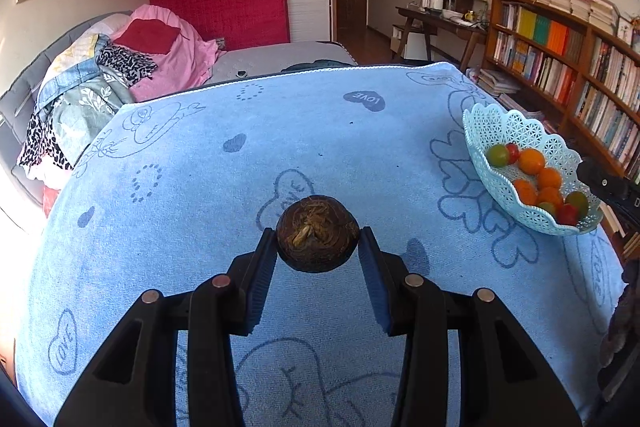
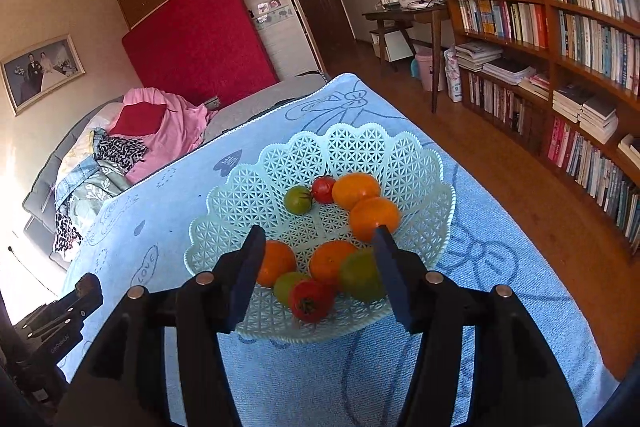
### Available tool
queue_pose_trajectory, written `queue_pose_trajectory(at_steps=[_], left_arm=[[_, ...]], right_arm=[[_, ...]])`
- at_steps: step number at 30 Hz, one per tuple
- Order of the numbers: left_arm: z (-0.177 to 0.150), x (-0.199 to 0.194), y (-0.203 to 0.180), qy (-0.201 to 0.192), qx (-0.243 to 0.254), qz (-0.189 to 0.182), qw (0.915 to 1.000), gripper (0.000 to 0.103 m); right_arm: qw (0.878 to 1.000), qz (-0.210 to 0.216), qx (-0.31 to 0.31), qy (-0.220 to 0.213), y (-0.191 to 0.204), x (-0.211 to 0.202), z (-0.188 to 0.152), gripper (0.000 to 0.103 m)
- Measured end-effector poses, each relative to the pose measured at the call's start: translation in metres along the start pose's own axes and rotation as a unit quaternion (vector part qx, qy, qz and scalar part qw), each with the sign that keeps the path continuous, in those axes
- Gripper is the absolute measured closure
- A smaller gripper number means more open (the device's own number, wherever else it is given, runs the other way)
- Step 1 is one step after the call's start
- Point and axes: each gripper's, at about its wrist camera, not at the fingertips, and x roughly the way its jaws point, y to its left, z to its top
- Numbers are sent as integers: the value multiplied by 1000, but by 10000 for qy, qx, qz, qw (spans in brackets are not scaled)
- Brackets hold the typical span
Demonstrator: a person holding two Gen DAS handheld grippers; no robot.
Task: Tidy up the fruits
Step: 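Carry the brown fruit and red tomato over the basket with both tools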
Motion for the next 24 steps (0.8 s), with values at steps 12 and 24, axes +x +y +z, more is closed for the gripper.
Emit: queue_pose_trajectory(at_steps=[12, 24], left_arm=[[27, 15, -54, -27, 375, -637, 9973, 60], [50, 28, -124, -60, 921, -1438, 9853, 60]], right_arm=[[9988, -290, 94, -387, -12, -16, 9, 45], [9986, -282, 307, -333, -32, -13, 14, 45]])
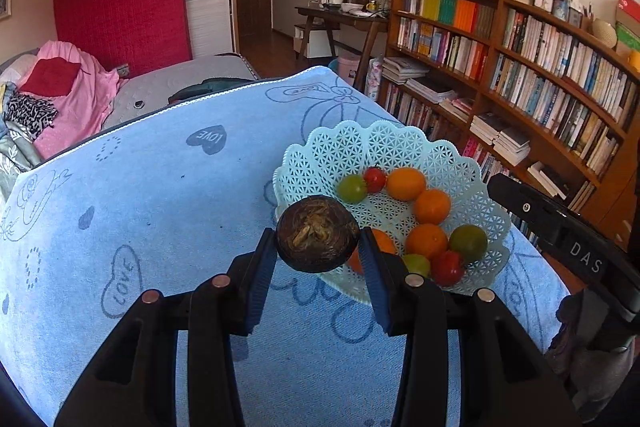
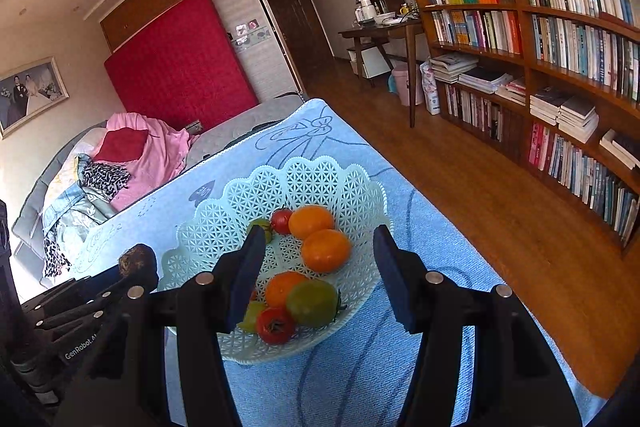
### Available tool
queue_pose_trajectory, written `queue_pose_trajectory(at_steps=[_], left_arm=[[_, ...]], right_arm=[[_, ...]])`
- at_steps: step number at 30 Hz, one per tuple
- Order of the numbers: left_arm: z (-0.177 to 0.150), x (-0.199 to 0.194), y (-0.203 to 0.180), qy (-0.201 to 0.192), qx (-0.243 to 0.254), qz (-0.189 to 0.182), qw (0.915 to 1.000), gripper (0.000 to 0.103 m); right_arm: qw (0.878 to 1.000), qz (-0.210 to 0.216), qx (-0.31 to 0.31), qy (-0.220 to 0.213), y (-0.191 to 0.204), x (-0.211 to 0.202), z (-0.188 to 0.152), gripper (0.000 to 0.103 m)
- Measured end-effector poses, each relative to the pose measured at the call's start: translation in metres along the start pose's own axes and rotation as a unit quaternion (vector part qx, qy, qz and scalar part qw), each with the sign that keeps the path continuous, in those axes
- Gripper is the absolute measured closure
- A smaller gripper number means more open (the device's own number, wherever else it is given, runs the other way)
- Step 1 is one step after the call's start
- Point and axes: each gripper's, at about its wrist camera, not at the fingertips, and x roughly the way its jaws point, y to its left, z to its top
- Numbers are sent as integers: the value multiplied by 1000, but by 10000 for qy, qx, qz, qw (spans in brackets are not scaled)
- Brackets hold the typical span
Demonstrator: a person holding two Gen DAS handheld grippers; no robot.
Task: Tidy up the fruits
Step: 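Open both tools to drop the brown fruit and red tomato into the basket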
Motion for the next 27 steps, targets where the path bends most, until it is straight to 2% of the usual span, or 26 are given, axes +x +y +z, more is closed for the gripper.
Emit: queue_pose_trajectory(at_steps=[10, 13, 18, 23, 27], left_arm=[[9, 18, -11, 52, 146, -100, 9998, 59], [8, 17, -11, -17, 195, -109, 9997, 38], [8, 9, 3, -89, -6, -58, 9999, 37], [1, -1, 13, -175, -158, 170, 9996, 20], [-6, -10, 16, -267, -239, 422, 9985, 14]], right_arm=[[10000, -39, 61, -6, -6, 1, -1, 45], [10000, -43, 44, -5, -5, 1, 0, 45], [10000, -51, 72, 6, -6, 2, 1, 45], [10000, -49, 50, -47, -3, -1, 1, 40], [9999, -43, 66, -72, -1, -3, 1, 38]])
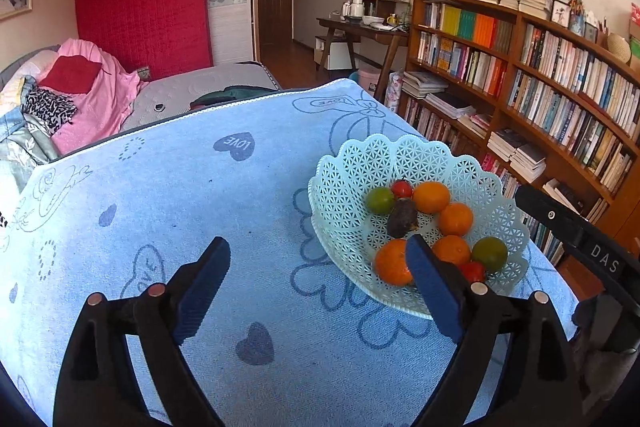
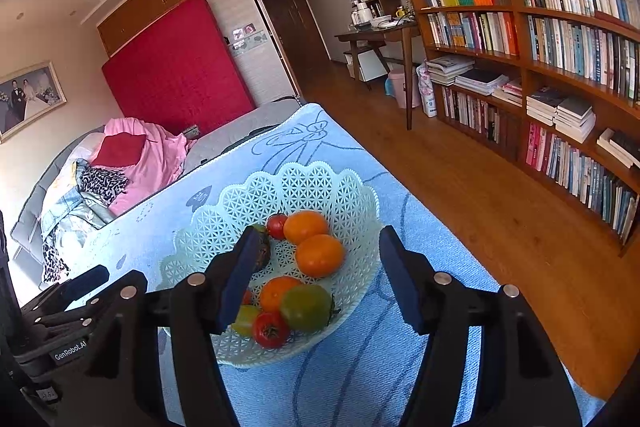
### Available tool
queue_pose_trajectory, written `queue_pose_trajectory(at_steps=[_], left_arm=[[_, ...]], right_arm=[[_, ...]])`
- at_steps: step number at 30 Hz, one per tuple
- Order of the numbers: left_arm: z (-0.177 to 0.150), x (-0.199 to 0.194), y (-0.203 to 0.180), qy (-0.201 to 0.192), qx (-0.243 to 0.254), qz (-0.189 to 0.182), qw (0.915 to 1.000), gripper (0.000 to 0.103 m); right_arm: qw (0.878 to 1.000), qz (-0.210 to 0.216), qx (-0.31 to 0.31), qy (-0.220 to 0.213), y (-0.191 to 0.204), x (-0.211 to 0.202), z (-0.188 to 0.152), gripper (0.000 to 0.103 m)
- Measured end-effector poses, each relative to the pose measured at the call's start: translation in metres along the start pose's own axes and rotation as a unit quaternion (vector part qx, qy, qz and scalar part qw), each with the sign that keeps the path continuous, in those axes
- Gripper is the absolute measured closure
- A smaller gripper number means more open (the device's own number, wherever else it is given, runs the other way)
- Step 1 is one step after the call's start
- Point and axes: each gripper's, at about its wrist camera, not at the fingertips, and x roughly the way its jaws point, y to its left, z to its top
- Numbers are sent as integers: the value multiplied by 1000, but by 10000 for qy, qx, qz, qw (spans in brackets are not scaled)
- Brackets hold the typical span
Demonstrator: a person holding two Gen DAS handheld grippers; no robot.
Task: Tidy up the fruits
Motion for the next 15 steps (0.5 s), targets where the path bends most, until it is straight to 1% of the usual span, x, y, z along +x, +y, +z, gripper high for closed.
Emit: queue_pose_trajectory(at_steps=[2, 5, 11, 15], left_arm=[[-3, -3, 2, -34, -11, 154, 9999, 11], [-7, -7, 5, -86, -74, 345, 9993, 9], [-14, -9, 8, -111, -128, 641, 9978, 7], [-20, -10, 8, -129, -133, 745, 9970, 5]], right_arm=[[10000, -9, 3, -31, 0, -2, 0, 32], [10000, 2, 11, -71, 2, -5, 1, 29], [10000, 47, 17, -43, 4, -6, 2, 24], [10000, 81, -27, -35, 7, -7, 2, 21]])
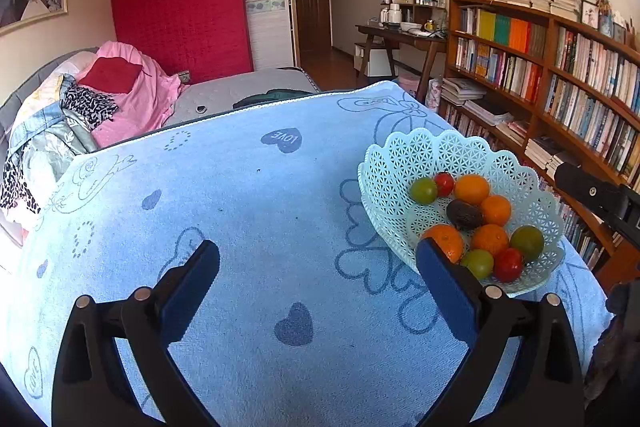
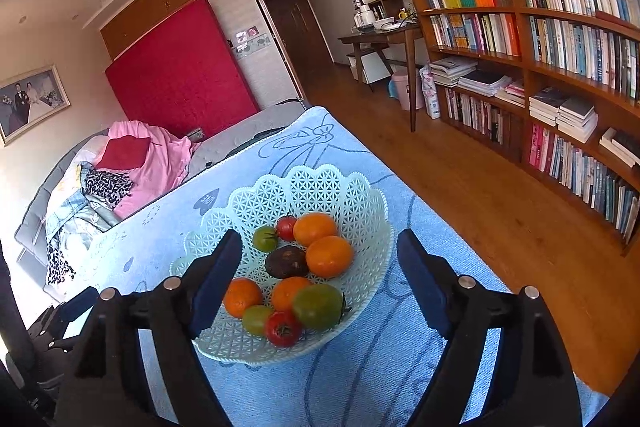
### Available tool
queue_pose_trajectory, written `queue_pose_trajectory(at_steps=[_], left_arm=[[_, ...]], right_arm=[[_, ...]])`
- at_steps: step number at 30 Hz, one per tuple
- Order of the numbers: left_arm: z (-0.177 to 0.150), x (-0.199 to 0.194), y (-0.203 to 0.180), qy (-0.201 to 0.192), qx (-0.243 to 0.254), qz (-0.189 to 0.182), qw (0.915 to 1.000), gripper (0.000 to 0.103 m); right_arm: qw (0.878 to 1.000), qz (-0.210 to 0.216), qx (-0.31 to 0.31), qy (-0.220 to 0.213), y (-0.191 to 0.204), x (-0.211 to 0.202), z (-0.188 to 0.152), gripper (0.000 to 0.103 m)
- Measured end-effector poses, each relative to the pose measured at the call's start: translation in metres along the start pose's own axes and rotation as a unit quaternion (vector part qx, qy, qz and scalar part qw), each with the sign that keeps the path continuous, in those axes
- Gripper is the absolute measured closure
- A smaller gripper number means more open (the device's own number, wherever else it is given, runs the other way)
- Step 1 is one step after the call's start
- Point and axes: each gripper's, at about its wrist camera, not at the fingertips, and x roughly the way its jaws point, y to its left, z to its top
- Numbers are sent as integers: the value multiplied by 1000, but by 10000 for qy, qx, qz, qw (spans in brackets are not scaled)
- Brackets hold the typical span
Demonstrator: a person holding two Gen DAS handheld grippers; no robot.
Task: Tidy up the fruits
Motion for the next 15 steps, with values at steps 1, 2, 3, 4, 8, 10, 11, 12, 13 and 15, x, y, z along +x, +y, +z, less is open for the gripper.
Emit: queue_pose_trajectory(at_steps=[1, 2, 3, 4, 8, 10, 11, 12, 13, 15], left_arm=[[-1, 0, 0, 5, 10, 18, 10000, 5], [-3, 0, -1, 8, 27, 32, 10000, 5], [-4, 1, -2, 8, 44, 44, 10000, 5], [-5, 1, -3, 0, 67, 52, 10000, 5], [-6, -3, -7, -117, 223, 168, 9995, 5], [-5, -5, -8, -157, 258, 179, 9994, 5], [-5, -5, -9, -170, 259, 176, 9994, 5], [-5, -6, -9, -186, 261, 178, 9993, 5], [-5, -6, -9, -202, 268, 197, 9992, 5], [-6, -7, -11, -240, 280, 248, 9990, 5]], right_arm=[[10000, 7, -16, -4, 1, -1, 0, 21], [10000, 7, -29, -12, 2, -2, 0, 21], [10000, -8, -34, -22, 3, -2, 0, 20], [10000, -19, -40, -26, 4, -3, 0, 20], [9999, -103, -80, -15, 6, -6, -2, 18], [9999, -117, -112, -5, 9, -9, -3, 18], [9998, -132, -142, -15, 10, -10, -4, 17], [9997, -146, -172, -20, 11, -11, -4, 17], [9997, -155, -200, -17, 12, -13, -6, 15], [9994, -213, -284, -27, 16, -16, -9, 13]])
